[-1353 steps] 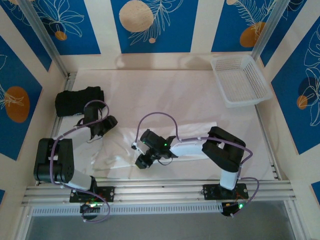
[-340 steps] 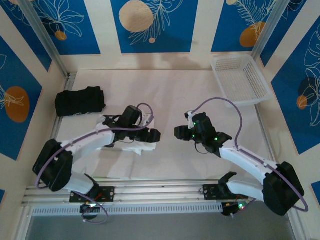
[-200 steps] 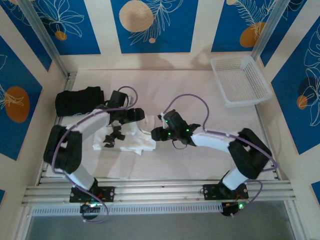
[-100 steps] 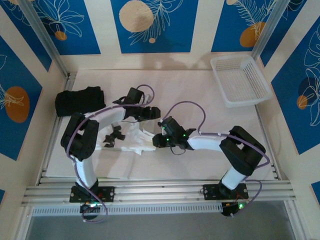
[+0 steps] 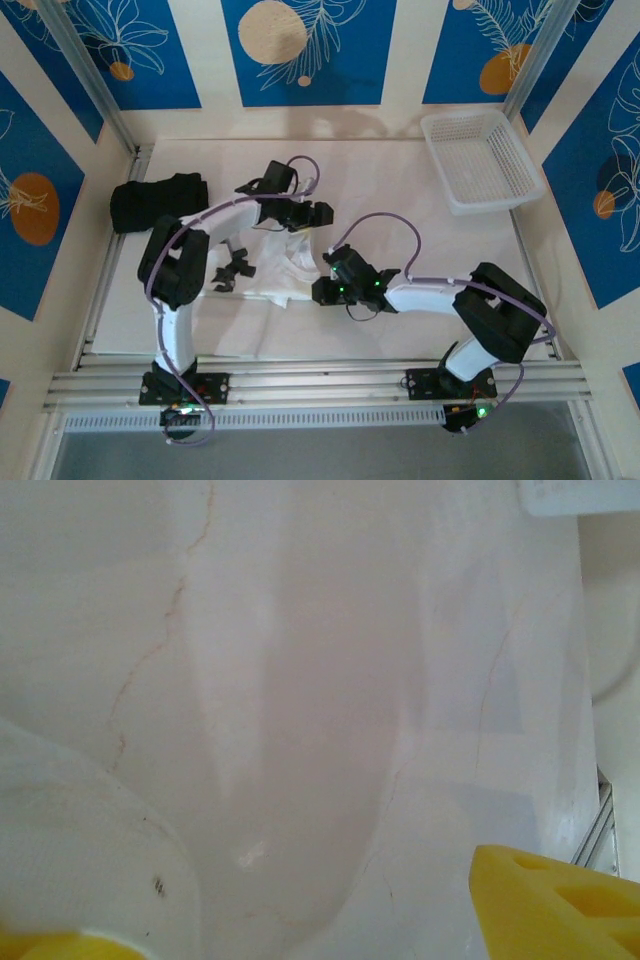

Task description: Fold the inside-out t-shirt

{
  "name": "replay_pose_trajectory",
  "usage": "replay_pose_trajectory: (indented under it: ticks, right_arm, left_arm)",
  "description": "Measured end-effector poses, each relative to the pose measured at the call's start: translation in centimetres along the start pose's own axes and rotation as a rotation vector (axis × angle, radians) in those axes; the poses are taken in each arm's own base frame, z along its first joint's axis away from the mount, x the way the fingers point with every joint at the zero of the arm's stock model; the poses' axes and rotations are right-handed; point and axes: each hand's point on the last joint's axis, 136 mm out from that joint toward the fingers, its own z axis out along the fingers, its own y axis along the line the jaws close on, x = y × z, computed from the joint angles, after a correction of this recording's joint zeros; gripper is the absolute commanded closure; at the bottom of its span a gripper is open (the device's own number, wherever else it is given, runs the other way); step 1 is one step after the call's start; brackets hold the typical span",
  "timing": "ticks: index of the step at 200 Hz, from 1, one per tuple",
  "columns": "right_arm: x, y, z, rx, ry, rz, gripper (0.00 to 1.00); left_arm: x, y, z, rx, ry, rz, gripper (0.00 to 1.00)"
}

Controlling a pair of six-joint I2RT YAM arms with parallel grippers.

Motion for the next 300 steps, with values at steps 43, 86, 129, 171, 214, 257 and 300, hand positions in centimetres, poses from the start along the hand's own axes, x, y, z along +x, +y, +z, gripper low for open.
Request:
replay_pose_trajectory:
  ticks: [43, 86, 129, 171, 214, 257, 300]
  right_arm:
    - [0.3, 0.9, -0.9, -0.044, -0.016, -0.021, 0.88]
    - [0.2, 0.8, -2.6, -0.006, -0.040, -0.036, 0.83]
    - [-1.0, 1.2, -4.8, 0.004, -0.114, -0.082, 0.67]
    - [-4.1, 2.1, -4.2, -0.004, -0.160, -0.133, 0.55]
    - [-9.8, 4.7, 0.5, -0.049, -0.169, -0.120, 0.56]
    - [-10.7, 2.0, 5.5, 0.013, -0.072, -0.014, 0.64]
    - [-8.9, -1.9, 5.7, 0.099, 0.006, 0.106, 0.65]
  left_arm:
    - [0.7, 1.0, 0.1, -0.068, 0.080, 0.025, 0.21]
    - [0.2, 0.9, -0.4, -0.104, 0.101, 0.075, 0.16]
    - [-0.3, 0.8, -1.7, -0.123, 0.068, 0.102, 0.16]
    - [-1.1, 4.1, -10.0, -0.182, -0.149, 0.002, 0.17]
    - [-0.5, 14.4, -16.3, -0.269, -0.371, -0.304, 0.19]
    - [1.3, 21.2, -16.6, -0.347, -0.393, -0.492, 0.19]
    - [2.0, 23.7, -17.2, -0.431, -0.427, -0.530, 0.19]
